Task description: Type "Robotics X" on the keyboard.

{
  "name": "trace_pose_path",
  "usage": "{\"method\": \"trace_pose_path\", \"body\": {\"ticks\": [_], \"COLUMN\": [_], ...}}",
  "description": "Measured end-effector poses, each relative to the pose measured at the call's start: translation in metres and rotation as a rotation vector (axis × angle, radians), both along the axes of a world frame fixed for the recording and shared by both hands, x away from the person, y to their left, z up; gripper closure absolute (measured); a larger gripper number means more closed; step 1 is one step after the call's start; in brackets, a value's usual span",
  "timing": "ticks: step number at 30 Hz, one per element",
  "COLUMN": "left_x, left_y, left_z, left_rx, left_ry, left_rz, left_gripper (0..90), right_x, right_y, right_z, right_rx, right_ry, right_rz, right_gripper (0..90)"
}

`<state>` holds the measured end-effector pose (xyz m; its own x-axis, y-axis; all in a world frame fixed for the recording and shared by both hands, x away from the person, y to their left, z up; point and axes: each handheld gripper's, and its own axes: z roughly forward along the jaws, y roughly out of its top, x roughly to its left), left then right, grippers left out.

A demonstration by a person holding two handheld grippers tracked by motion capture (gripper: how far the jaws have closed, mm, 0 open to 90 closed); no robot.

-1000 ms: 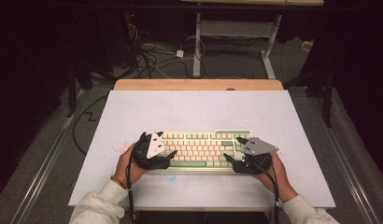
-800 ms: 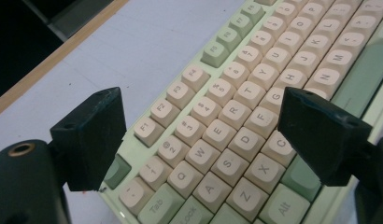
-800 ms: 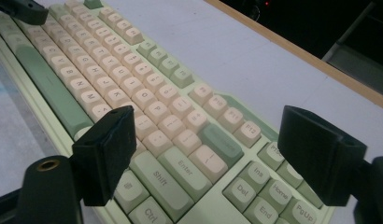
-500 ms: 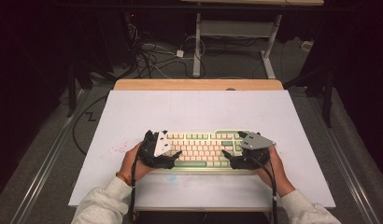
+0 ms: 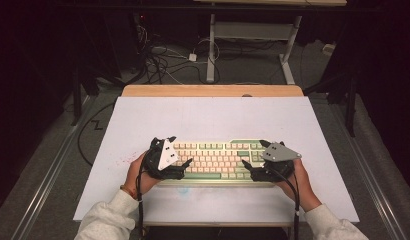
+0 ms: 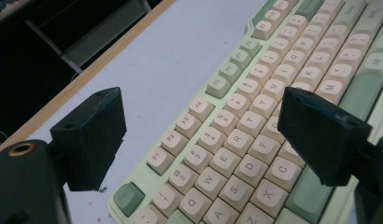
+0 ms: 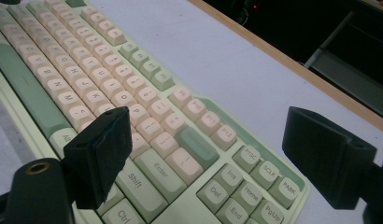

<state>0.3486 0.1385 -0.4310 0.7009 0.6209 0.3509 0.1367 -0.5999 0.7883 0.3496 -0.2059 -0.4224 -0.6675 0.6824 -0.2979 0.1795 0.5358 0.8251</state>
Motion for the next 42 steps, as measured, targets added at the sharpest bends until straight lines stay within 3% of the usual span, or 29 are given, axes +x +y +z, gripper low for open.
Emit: {"method": "trace_pose_path", "body": {"ticks": [20,33,42], "left_x": [-0.016,-0.029,-0.038], "left_y": [0.009,0.02,0.028], "left_z": [0.007,0.012,0.009], "left_rx": [-0.027,-0.036,-0.017], "left_ry": [-0.031,-0.052,-0.05], "left_rz": [-0.006,-0.006,-0.021], "left_gripper": [14.9,14.8,14.9], "right_x": [-0.019,-0.027,-0.031], "right_y": [-0.004,-0.009,-0.019], "right_z": [0.008,0.012,0.015], "right_rx": [-0.032,-0.02,-0.01], "right_ry": [-0.075,-0.082,-0.093], "right_rz": [-0.001,-0.005,-0.021], "right_gripper": [18.3,17.9,17.9]}}
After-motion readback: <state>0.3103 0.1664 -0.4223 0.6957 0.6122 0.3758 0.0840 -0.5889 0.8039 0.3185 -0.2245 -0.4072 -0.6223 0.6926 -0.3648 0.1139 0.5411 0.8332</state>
